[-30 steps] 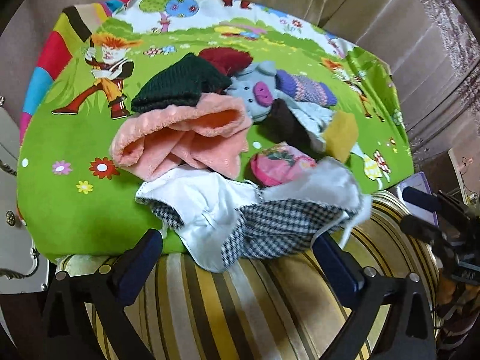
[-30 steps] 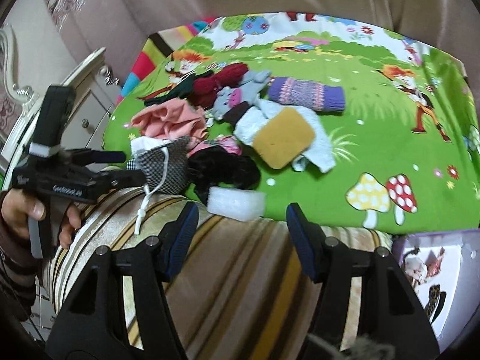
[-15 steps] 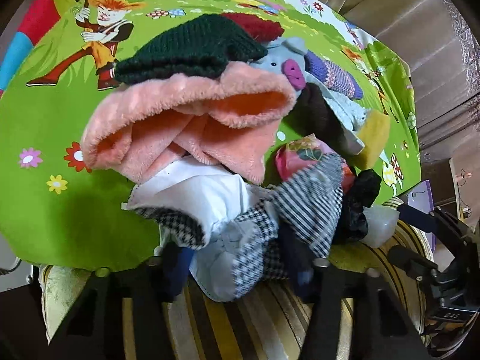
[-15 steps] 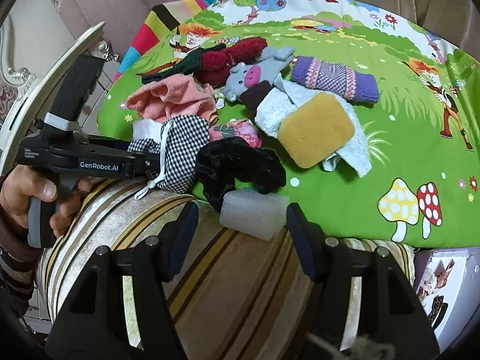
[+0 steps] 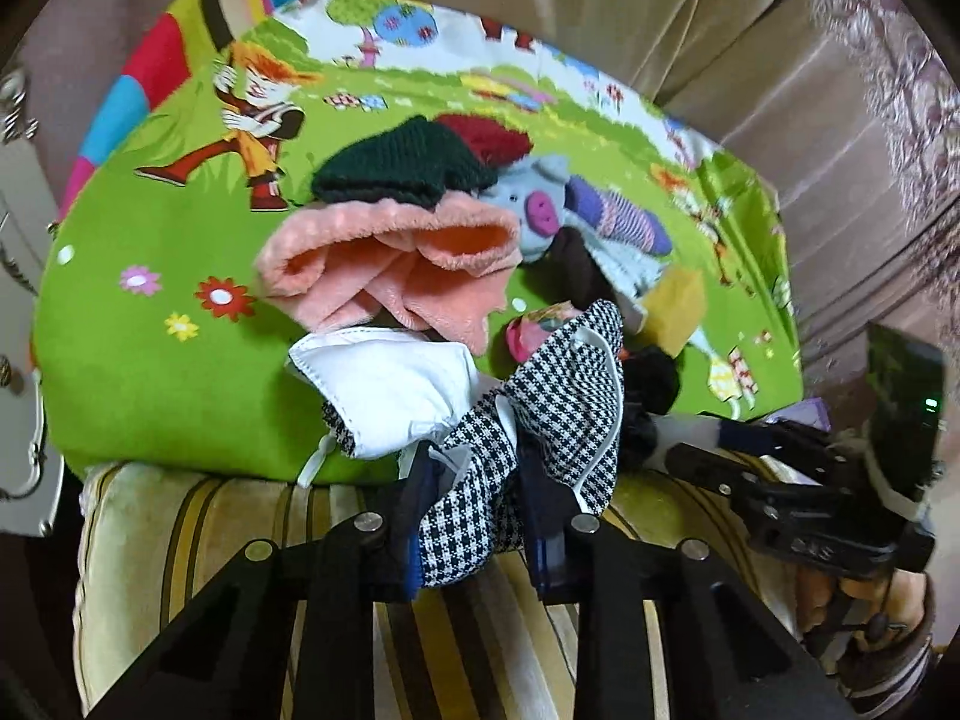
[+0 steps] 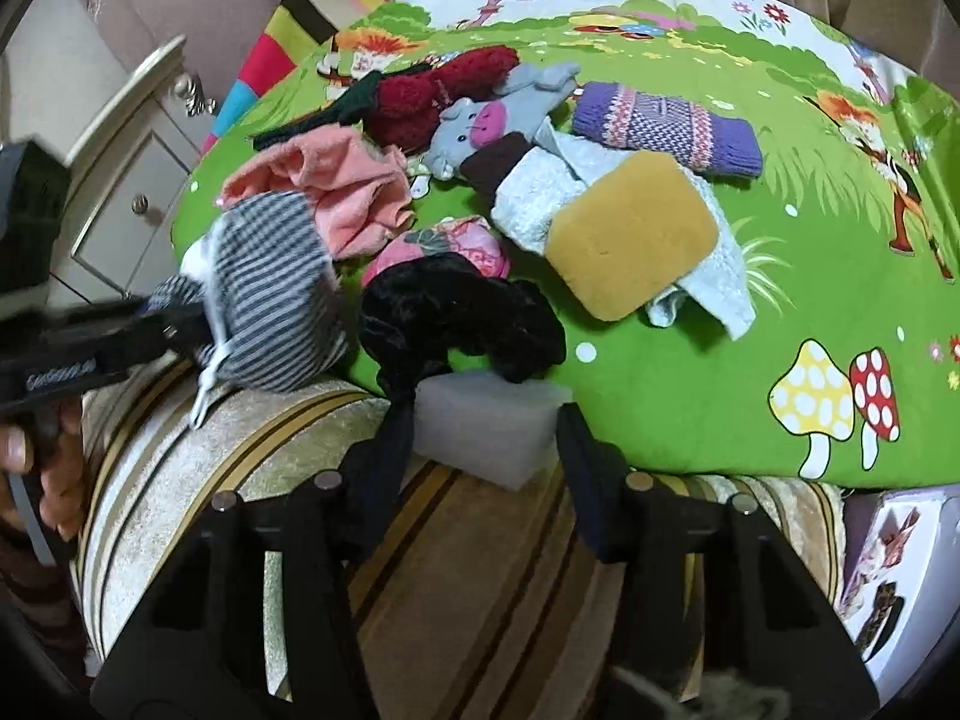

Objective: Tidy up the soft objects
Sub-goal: 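Grasp the houndstooth bag with the left tool while the right tool grasps the white foam block, then carry bag and foam block over the white box and open both tools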

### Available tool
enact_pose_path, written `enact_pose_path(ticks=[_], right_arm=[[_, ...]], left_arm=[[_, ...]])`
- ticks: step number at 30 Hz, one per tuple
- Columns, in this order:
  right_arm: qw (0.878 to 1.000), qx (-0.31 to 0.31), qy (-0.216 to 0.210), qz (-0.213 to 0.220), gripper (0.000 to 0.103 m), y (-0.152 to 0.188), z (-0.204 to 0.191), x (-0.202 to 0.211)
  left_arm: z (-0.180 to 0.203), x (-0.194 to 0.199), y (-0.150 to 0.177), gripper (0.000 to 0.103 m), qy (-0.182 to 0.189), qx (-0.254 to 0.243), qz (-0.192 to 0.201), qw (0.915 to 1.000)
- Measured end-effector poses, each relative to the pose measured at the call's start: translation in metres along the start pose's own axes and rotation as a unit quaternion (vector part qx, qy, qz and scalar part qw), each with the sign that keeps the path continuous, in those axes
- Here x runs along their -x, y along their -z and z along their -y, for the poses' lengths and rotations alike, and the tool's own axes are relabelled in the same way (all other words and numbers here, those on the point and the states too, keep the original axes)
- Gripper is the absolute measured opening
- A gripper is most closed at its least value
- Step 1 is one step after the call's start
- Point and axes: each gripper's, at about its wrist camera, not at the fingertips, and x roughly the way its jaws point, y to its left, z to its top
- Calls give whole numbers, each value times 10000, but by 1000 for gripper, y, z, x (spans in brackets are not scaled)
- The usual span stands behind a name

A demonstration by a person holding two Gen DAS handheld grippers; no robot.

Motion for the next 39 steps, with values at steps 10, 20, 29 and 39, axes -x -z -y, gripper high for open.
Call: enact_pose_path(ticks=[10,20,29,39], right_arm=[[9985,-344,-11,415,52,8,14,24],[9945,-570,-183,856,52,20,28,58],[9883,-887,-324,1201,52,33,48,87],[9799,-1249,-188,1542,52,56,84,120]], left_arm=[[-1,25,15,25,86,360,466,9982],[12,42,17,23,181,398,759,9962],[44,52,13,22,337,121,887,9954],[100,44,9,22,606,-334,817,9942]])
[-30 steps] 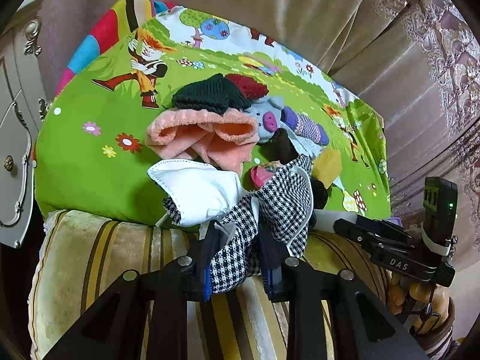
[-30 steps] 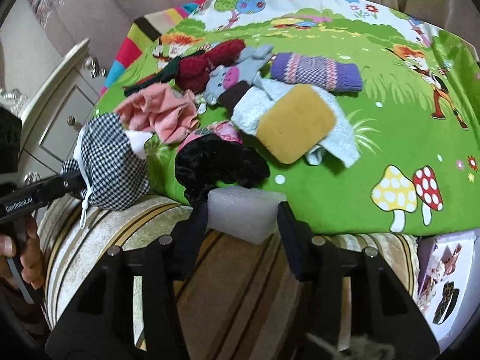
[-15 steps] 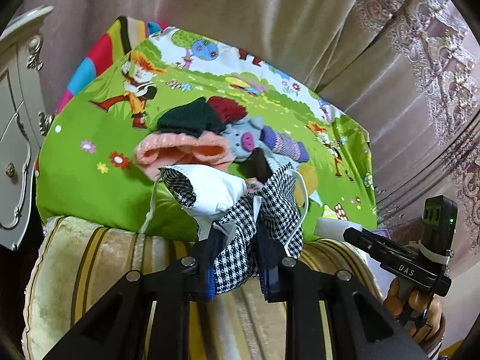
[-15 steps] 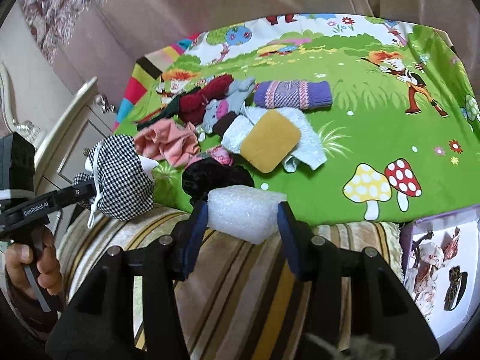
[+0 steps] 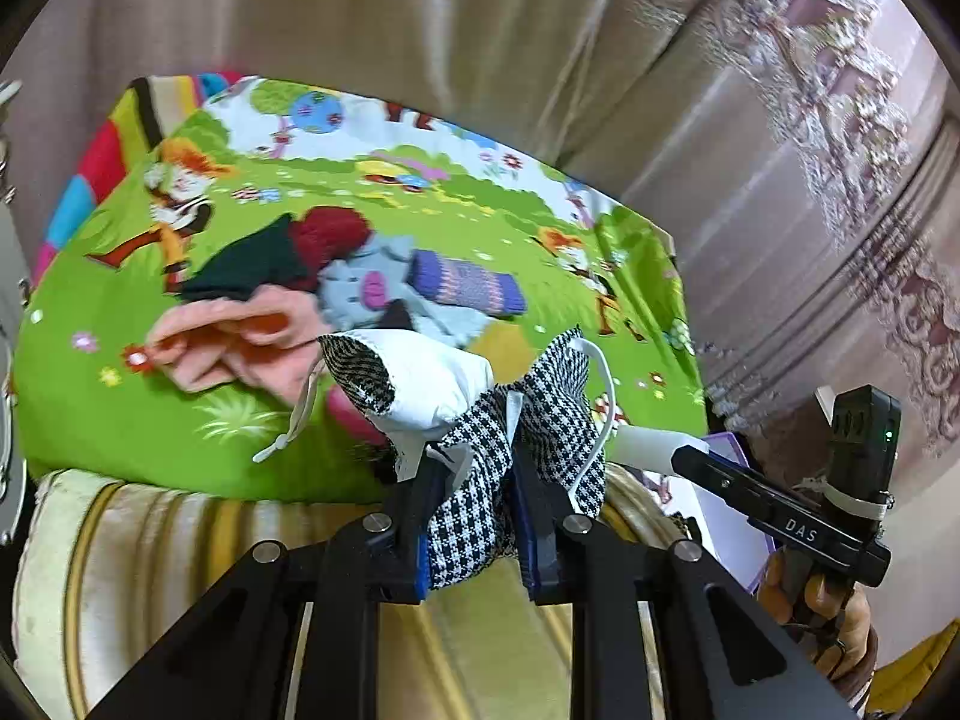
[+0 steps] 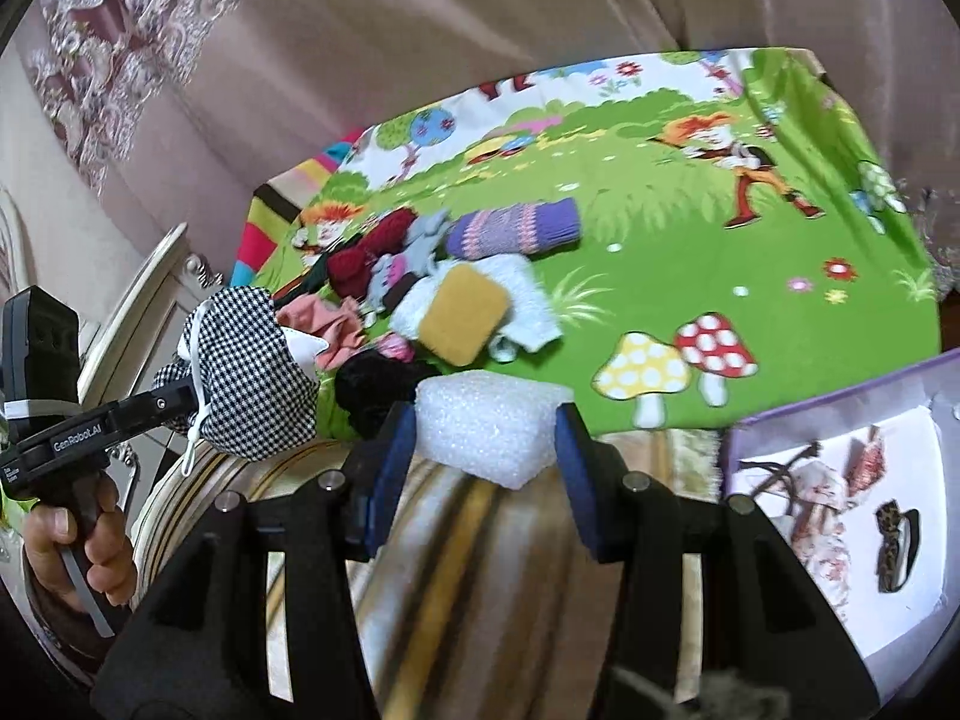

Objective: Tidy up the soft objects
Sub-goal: 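Carry bag and foam block over the white box and open both tools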

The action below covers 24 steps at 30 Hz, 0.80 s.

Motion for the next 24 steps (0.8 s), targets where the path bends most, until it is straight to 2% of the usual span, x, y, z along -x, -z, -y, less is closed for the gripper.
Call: enact_pose_path(ticks=[11,24], right_arm=[[9952,-425,707,533,52,2,66,52],[9787,-668,1712,914,52,9,126,95]], left_arm=[[79,-31,0,22,477,-689,-249,9962],[169,-84,18,22,997,-1406,-840,9815]])
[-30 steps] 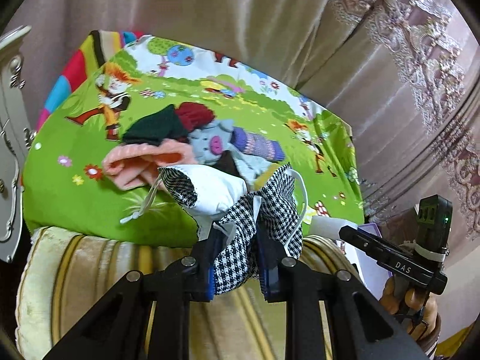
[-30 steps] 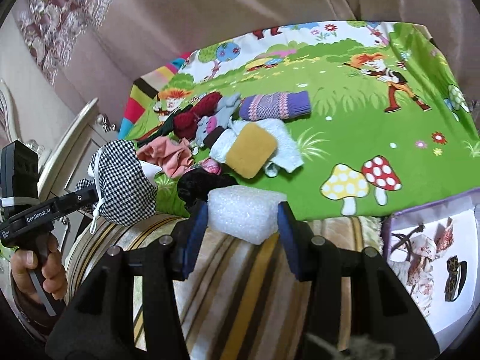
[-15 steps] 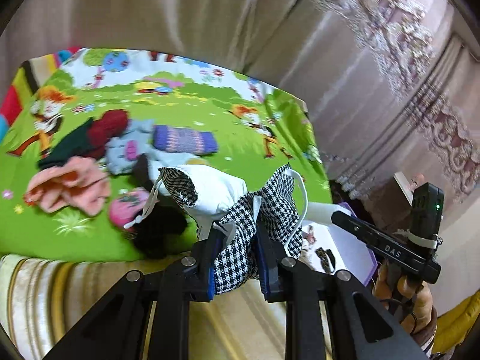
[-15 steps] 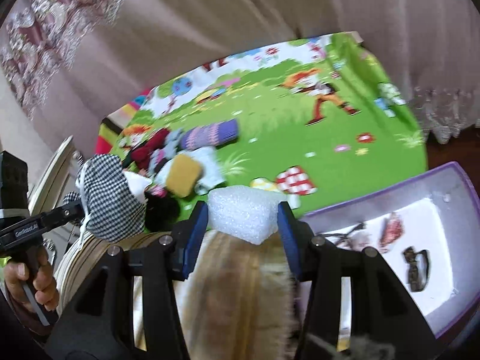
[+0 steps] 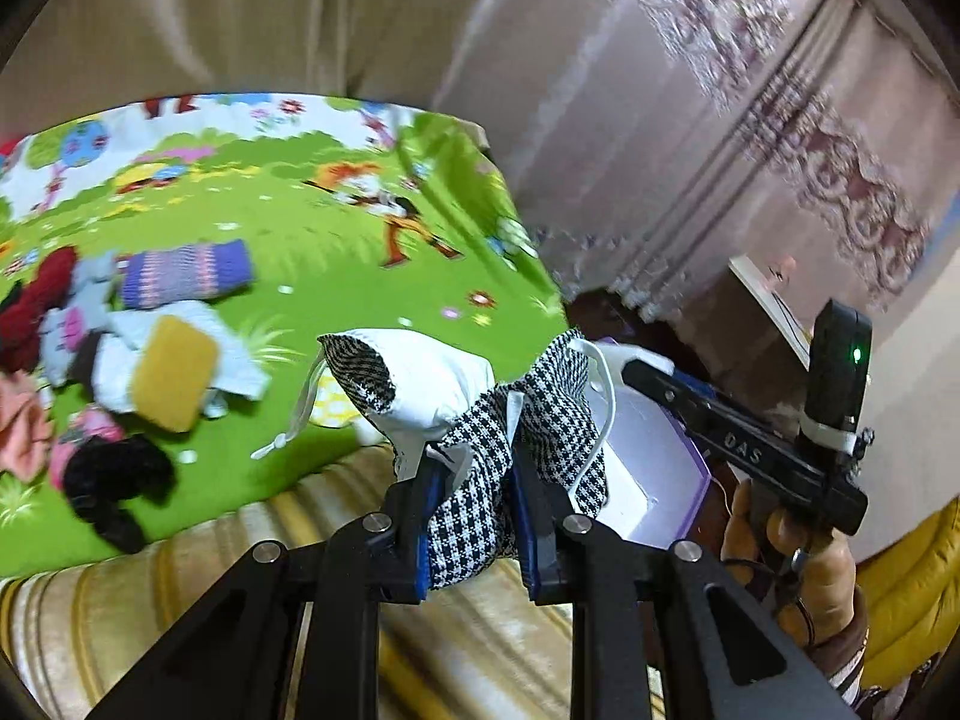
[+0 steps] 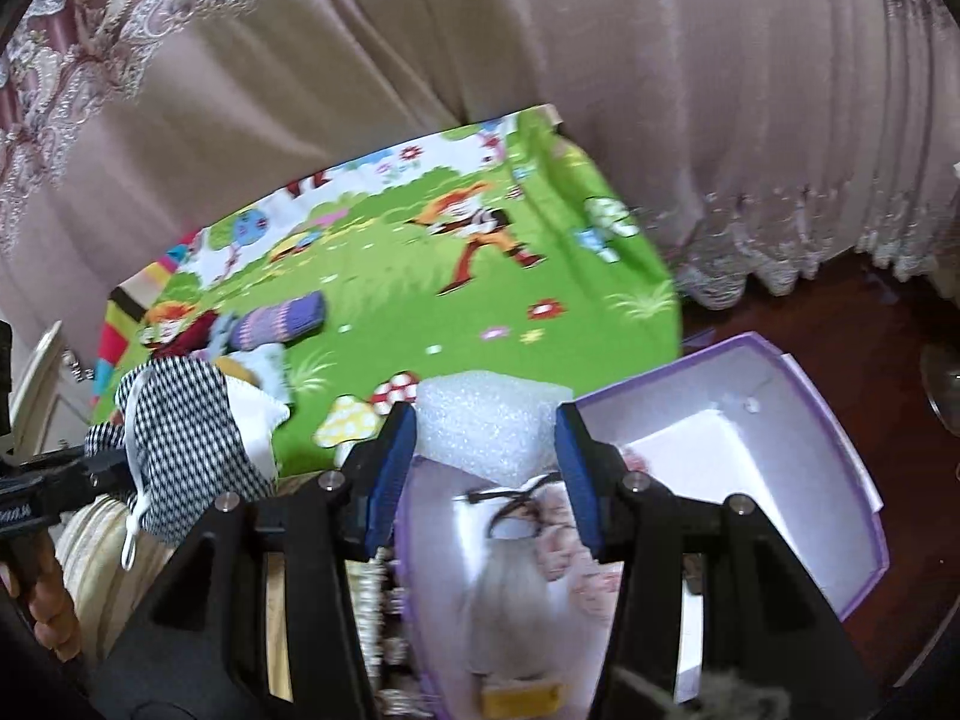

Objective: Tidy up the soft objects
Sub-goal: 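Carry bag and foam block over the white box and open both tools, then move both open tools back over the pile on the blanket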

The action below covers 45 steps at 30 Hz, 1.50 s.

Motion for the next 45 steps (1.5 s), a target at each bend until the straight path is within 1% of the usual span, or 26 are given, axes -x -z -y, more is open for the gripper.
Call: enact_pose_path(ticks=[6,10,14,15,17,18,19,20,21,22,24,34,40,45], right_arm=[[9994,-98,317,114,52,-2,24,9],[9982,-126,540,222,52,-5,36,16],[9966,-171,748,312,53,-8,45,22],[9962,-185,782,334,53,-8,47,24],[9958,-222,813,357,53,-9,50,25],[9958,-242,806,360,54,-10,51,26],[9957,-273,813,351,59,-10,54,26],[9956,-300,823,336,63,-10,56,26],[9954,-320,835,336,69,-9,57,26],[9953,-329,842,337,71,-8,58,26],[9954,-327,837,323,72,-7,59,26],[9965,-281,741,278,72,-8,53,24],[9971,-148,701,252,72,-9,41,22],[9977,25,630,235,72,-11,25,20]], left_arm=[[29,-32,2,22,193,-244,-335,9990],[53,-53,7,22,353,-472,-574,9966],[72,-69,12,22,478,-612,-778,9939],[78,-73,13,24,559,-635,-855,9927],[85,-81,13,34,709,-637,-965,9908],[89,-85,13,45,778,-659,-1036,9894],[91,-86,14,56,792,-675,-1051,9890],[94,-87,15,61,763,-693,-1037,9893],[94,-87,15,65,743,-702,-1021,9895],[93,-86,16,65,757,-695,-1032,9893],[91,-86,17,65,756,-669,-1038,9895],[77,-75,12,65,753,-559,-860,9919],[73,-66,11,65,732,-617,-716,9928],[59,-58,8,65,635,-517,-600,9948]])
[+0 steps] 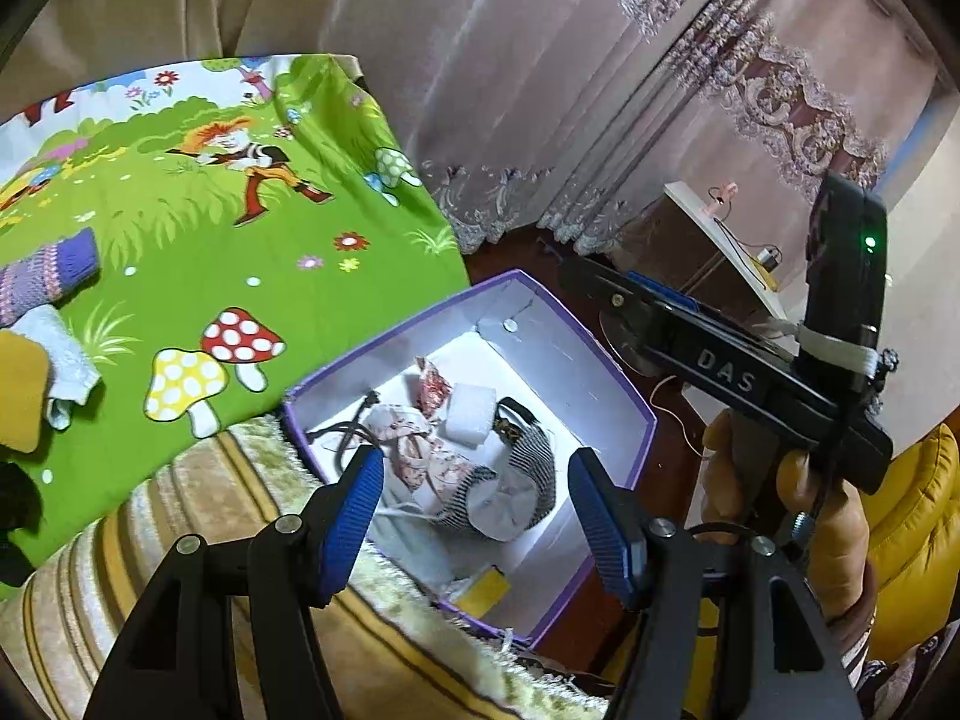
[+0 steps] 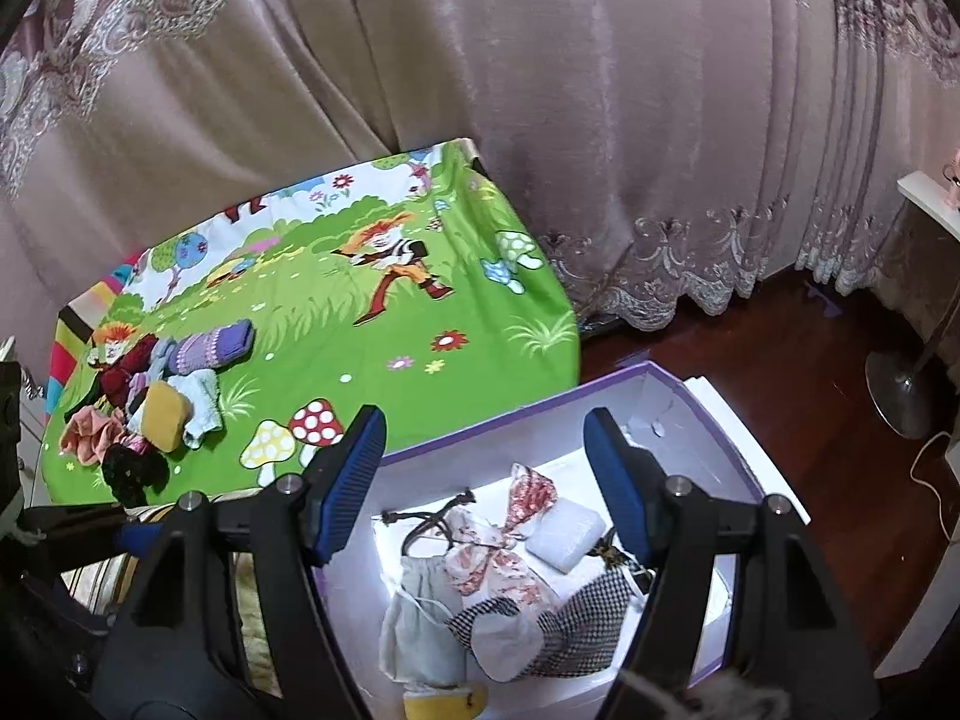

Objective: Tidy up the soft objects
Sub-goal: 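Move both open tools back over the pile on the blanket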

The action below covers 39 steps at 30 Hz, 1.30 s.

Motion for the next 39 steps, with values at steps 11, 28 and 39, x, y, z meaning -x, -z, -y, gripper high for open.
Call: enact_pose_path(ticks=[11,28,39], right_arm=[[9991,304,-294,51,78,-5,-42,1],[9954,877,347,195,96,-10,-102,-9],[9920,1223,-272,123,96,-3,-137,-27]], left_arm=[[-54,34,8,65,-446,530,357,9970],[-163,99,39,72,-2000,1566,571,9655],[-213,114,52,72,-2205,2119,385,9513]])
